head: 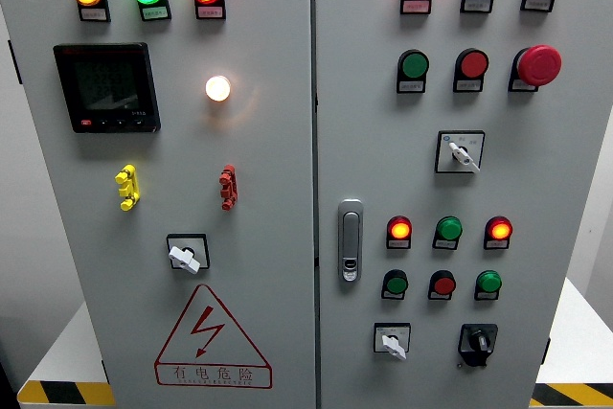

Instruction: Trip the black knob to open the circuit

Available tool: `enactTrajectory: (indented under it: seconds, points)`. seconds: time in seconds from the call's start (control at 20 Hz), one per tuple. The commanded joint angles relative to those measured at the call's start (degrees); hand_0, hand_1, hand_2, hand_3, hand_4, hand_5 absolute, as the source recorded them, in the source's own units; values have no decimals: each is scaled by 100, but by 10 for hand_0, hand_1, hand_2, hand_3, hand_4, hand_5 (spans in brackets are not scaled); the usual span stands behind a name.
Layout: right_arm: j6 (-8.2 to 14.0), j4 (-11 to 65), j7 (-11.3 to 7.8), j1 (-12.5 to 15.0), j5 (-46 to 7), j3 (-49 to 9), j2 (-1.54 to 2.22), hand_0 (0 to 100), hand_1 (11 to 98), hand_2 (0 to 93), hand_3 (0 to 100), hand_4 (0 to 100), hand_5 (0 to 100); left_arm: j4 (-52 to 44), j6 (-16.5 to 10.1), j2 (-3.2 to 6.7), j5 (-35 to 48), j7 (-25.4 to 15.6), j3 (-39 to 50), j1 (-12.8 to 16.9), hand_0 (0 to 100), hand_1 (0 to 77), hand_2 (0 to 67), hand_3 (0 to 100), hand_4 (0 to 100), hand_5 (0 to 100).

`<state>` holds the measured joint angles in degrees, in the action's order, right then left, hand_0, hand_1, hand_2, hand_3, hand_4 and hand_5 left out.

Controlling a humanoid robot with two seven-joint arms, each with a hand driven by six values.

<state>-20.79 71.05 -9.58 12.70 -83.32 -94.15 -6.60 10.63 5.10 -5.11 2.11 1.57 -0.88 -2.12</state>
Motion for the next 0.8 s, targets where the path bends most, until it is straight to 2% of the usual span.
enactTrajectory:
  seconds: [0.0, 0.05, 0.1, 0.2, 0.4, 0.45, 0.5, 0.65, 0.75]
  points:
    - [22, 469, 97, -5, 0, -7, -17, 822, 462, 0, 266, 206, 318, 0, 0, 1, 0, 1, 0, 1, 0, 0, 194, 262, 98, 86]
    - [31, 680, 114, 4, 0, 2, -8, 822, 462, 0, 271, 222, 330, 0, 0, 1, 0, 1, 0, 1, 0, 0, 194, 262, 98, 86]
    - [31, 890, 158, 4, 9, 19, -17, 822, 462, 0, 278, 235, 339, 0, 0, 1, 0, 1, 0, 1, 0, 0, 194, 262, 98, 86]
    - [66, 1269, 307, 4, 70, 63, -17, 825, 462, 0, 319, 314, 414, 0, 0, 1, 0, 1, 0, 1, 0, 0, 194, 262, 98, 86]
    - [189, 1718, 343, -48, 79, 195, -25, 834, 458, 0, 368, 448, 527, 0, 0, 1, 0, 1, 0, -8, 0, 0, 194, 262, 98, 86]
    - [268, 1727, 343, -92, 79, 204, -17, 837, 457, 0, 402, 502, 573, 0, 0, 1, 0, 1, 0, 1, 0, 0, 194, 262, 98, 86]
    - [347, 1762, 343, -171, 79, 221, -25, 839, 456, 0, 450, 561, 631, 0, 0, 1, 0, 1, 0, 1, 0, 0, 194, 262, 98, 86]
    - [540, 1798, 343, -478, 70, 239, -26, 844, 454, 0, 573, 666, 717, 0, 0, 1, 0, 1, 0, 1, 0, 0, 195, 262, 98, 86]
    - [873, 1763, 352, -698, 70, 283, -26, 848, 454, 0, 716, 752, 869, 0, 0, 1, 0, 1, 0, 1, 0, 0, 195, 262, 98, 86]
